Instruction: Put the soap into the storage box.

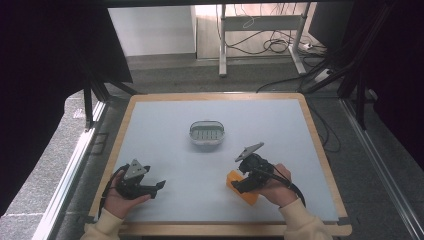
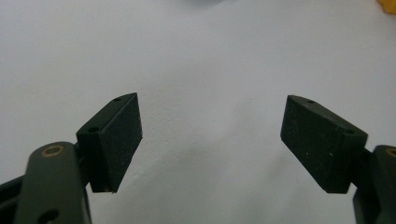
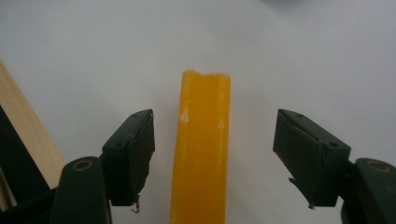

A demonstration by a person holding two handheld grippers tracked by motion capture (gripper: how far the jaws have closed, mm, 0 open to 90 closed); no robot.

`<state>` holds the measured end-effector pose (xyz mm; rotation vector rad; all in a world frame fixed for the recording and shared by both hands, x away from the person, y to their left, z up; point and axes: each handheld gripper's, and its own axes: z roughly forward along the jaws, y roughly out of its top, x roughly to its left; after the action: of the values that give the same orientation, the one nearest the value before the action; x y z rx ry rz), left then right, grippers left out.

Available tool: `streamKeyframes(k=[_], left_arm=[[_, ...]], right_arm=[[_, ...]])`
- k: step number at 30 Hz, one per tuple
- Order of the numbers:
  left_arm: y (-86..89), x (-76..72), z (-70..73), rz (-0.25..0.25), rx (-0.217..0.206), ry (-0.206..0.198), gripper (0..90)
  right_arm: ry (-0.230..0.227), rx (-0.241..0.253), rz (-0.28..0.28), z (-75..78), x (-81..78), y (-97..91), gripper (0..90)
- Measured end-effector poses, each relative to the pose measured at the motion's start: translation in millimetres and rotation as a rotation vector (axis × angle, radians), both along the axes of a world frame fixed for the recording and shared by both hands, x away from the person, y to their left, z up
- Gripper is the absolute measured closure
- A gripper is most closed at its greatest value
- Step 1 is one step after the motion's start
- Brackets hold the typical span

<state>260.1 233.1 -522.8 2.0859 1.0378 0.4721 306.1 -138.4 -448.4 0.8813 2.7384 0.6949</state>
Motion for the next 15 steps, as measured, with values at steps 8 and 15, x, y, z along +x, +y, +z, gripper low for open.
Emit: streamKeyframes(k=[8,15], left_arm=[[0.3,0.0,0.2,0.000,0.000,-0.002,20.3],[-0.4,-0.4,0.3,0.002,0.001,-0.003,20.3]], right_arm=[[0.062,-0.043,-0.005,-13.9,4.3,1.3,40.0],[0.105,-0.079,0.015,-23.5,6.0,4.5,50.7]])
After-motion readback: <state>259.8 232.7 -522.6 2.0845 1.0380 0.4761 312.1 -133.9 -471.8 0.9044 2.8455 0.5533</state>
